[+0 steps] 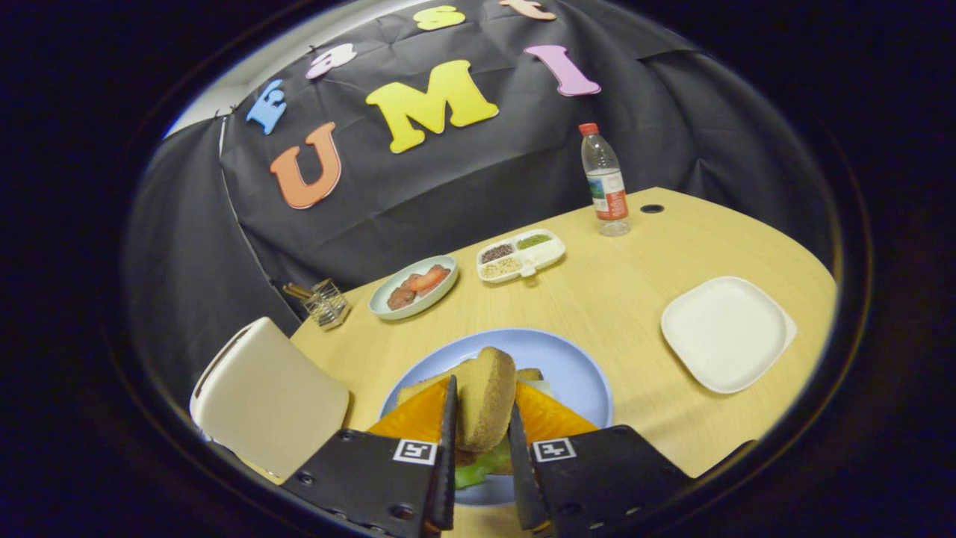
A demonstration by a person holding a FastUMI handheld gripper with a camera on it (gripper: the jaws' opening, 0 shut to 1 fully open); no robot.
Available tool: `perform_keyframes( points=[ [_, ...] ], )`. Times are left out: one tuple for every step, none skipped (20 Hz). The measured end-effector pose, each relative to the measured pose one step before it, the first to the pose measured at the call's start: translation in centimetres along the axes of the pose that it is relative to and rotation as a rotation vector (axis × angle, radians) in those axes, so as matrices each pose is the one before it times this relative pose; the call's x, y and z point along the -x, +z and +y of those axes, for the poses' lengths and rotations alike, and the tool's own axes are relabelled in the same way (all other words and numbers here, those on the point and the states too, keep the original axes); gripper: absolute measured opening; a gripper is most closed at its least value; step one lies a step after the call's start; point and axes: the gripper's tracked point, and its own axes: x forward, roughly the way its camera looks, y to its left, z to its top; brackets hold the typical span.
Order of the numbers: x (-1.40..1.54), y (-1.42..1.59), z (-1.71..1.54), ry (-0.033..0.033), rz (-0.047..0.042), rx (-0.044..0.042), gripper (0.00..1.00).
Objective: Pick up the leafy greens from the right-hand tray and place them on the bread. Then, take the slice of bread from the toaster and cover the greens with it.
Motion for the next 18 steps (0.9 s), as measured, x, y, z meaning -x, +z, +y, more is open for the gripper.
perform_keyframes(
  points=[
    [0.053,-0.002,-0.222,0.00133,0.00499,-0.00514,0.38],
    [0.021,-0.208,-0.251,-0.00314,0.00742,0.00064,0.43],
    [-0.249,-0.042,-0.552,-0.01564,0.00112,0.00841,0.49],
    [0.218,0.062,-0.397,-0.00868,0.00200,0.00770,0.54],
    [0.050,-0.170,-0.156,-0.00150,0.00351,-0.00085,0.60],
    [0.003,-0.002,-0.249,0.00092,0.00203,-0.00271,0.64],
    [0.032,0.017,-0.185,-0.00152,-0.00083,-0.00096,0.72],
    [0.328,0.339,-0.141,0.00055,-0.00889,0.00414,0.76],
    [0.397,0.263,-0.077,0.00132,-0.01298,0.01070,0.80],
    [0.647,0.537,-0.074,-0.00168,-0.02080,0.01693,0.84],
    [0.675,0.716,-0.296,-0.00785,-0.02579,0.02602,0.87],
    [1.002,0.860,-0.212,-0.01121,-0.03124,0.03200,0.91],
    [1.043,0.996,-0.199,-0.00661,-0.03827,0.03567,0.95],
    [1.262,1.255,-0.392,-0.01524,-0.04232,0.03670,0.96],
    [1.347,1.436,-0.354,-0.01023,-0.04797,0.02947,0.96],
    [1.436,1.271,-0.392,-0.01383,-0.04182,0.02862,0.96],
    [1.588,1.244,-0.232,-0.00762,-0.04576,0.02062,0.96],
    [1.575,1.210,-0.305,-0.00753,-0.03459,0.02037,0.96]
  ],
)
